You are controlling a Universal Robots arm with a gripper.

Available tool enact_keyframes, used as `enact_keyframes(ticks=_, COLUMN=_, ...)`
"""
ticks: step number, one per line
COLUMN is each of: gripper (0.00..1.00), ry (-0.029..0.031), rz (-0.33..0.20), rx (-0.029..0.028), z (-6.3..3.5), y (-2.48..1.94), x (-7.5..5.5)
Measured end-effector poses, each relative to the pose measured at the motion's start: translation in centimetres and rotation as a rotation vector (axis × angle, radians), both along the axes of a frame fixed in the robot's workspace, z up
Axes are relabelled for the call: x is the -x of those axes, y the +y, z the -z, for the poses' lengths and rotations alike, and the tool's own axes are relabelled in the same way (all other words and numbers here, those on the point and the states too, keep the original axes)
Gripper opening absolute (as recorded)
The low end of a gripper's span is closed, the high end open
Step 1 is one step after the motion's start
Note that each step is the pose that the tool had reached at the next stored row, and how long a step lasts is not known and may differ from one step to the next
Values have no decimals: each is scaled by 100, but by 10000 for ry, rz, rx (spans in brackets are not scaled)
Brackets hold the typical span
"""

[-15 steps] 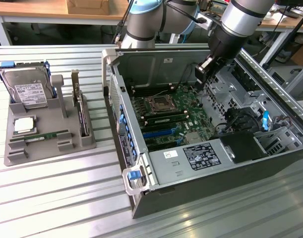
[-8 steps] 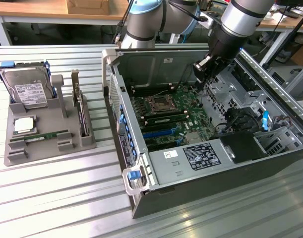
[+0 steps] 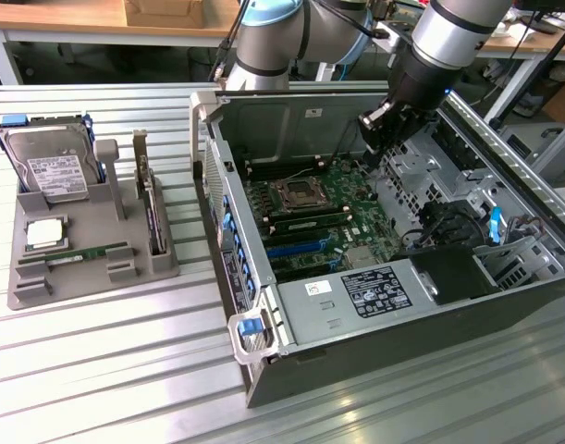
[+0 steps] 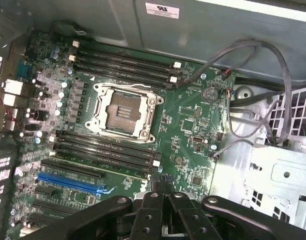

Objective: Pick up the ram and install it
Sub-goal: 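Press down the ram until it locks into place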

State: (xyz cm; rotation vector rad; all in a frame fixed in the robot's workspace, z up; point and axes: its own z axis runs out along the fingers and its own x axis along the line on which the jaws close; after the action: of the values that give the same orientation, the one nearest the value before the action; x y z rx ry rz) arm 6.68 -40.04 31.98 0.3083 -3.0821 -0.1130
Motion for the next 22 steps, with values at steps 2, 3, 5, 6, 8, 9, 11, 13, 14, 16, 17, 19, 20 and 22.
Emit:
enact_keyframes(ticks=2, gripper=11, ry=0, rz=320, rx=0, z=0, y=0, x=0)
enact_keyframes(ticks=3, gripper=11, ry=0, rz=455, rx=0, z=0, y=0, x=0)
enact_keyframes(ticks=5, gripper=11, ry=0, rz=626, rx=0, z=0, y=0, x=0)
enact_keyframes(ticks=6, gripper=11, ry=0, rz=714, rx=-1, z=0, y=0, x=0)
enact_keyframes(ticks=8, gripper=11, ry=0, rz=880, rx=0, z=0, y=0, x=0)
enact_keyframes(ticks=9, gripper=11, ry=0, rz=961, rx=-1, z=1, y=0, x=0)
enact_keyframes(ticks=11, gripper=11, ry=0, rz=1182, rx=0, z=1, y=0, x=0)
enact_keyframes(ticks=13, gripper=11, ry=0, rz=1495, rx=-1, z=1, y=0, x=0)
enact_keyframes(ticks=14, gripper=11, ry=0, rz=1677, rx=0, z=0, y=0, x=0)
enact_keyframes(ticks=16, gripper=11, ry=0, rz=1959, rx=-1, z=1, y=0, x=0)
enact_keyframes(ticks=17, gripper=11, ry=0, rz=2173, rx=0, z=1, y=0, x=0)
enact_keyframes(ticks=19, gripper=11, ry=0, rz=2335, rx=0, z=1, y=0, x=0)
enact_keyframes(ticks=20, gripper=11, ry=0, rz=2410, rx=0, z=1, y=0, x=0)
enact_keyframes(ticks=22, gripper=11, ry=0, rz=2629, rx=0, z=1, y=0, x=0)
